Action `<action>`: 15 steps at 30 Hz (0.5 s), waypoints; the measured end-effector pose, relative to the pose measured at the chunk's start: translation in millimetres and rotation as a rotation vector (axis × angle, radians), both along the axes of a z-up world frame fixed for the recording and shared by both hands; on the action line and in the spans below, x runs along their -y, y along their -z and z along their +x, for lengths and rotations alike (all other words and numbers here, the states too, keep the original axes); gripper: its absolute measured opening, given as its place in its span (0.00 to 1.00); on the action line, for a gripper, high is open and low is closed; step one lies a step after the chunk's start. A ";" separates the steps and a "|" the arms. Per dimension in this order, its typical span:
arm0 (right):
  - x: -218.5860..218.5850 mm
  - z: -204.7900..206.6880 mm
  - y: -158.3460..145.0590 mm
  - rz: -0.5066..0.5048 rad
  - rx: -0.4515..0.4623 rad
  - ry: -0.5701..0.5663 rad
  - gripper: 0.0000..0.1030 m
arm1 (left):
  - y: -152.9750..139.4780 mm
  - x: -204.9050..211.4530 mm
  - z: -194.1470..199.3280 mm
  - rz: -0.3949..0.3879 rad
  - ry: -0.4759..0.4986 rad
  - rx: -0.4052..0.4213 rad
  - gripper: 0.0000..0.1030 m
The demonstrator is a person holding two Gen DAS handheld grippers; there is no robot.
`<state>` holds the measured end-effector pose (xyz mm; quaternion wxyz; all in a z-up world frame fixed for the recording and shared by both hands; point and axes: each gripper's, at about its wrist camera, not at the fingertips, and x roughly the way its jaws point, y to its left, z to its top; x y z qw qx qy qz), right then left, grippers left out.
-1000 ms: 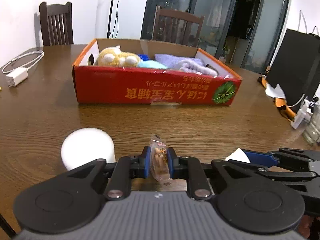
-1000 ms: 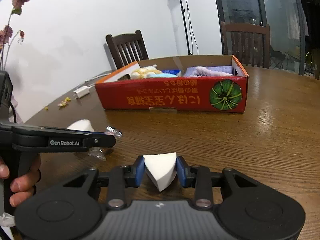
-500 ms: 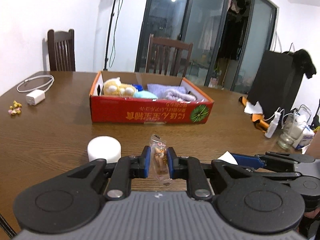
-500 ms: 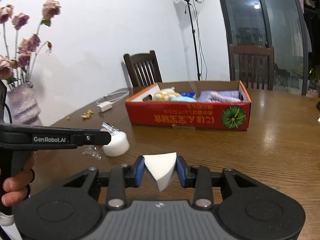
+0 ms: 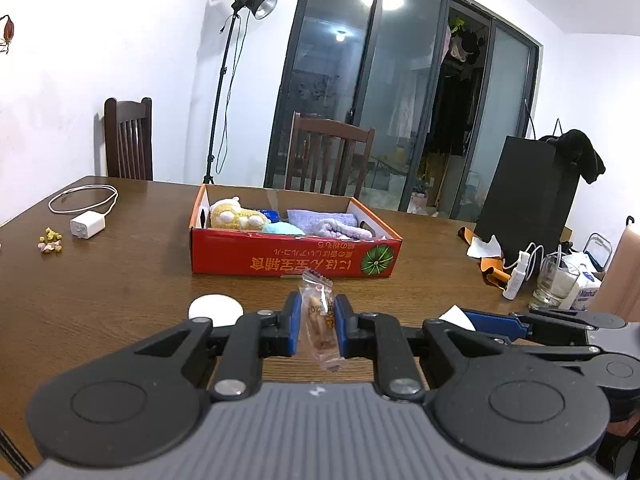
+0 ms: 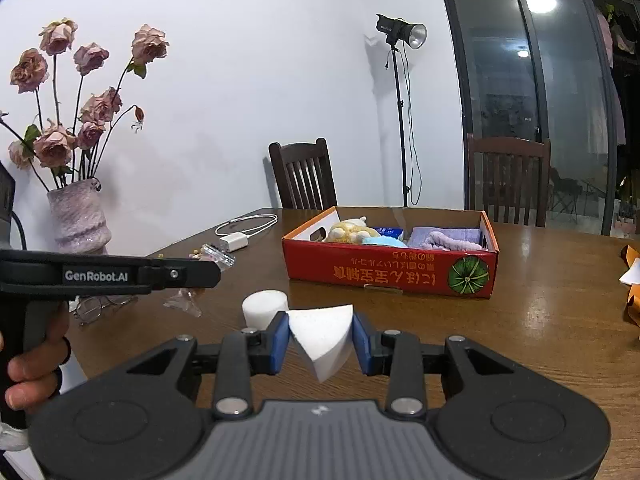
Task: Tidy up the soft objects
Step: 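Lift the packet and wedge and carry both over the box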
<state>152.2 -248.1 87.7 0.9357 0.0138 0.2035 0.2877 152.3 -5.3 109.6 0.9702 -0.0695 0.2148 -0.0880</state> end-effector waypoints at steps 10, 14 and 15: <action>-1.5 24.0 -7.0 -0.008 0.011 0.012 0.33 | -5.6 -7.2 25.5 -0.010 0.007 0.015 0.18; -2.4 45.6 -12.6 -0.011 0.025 0.027 0.33 | -10.4 -8.0 48.4 0.007 0.019 0.027 0.18; -2.6 52.6 -14.7 -0.014 0.030 0.031 0.33 | -13.2 -8.3 56.3 0.011 0.024 0.034 0.18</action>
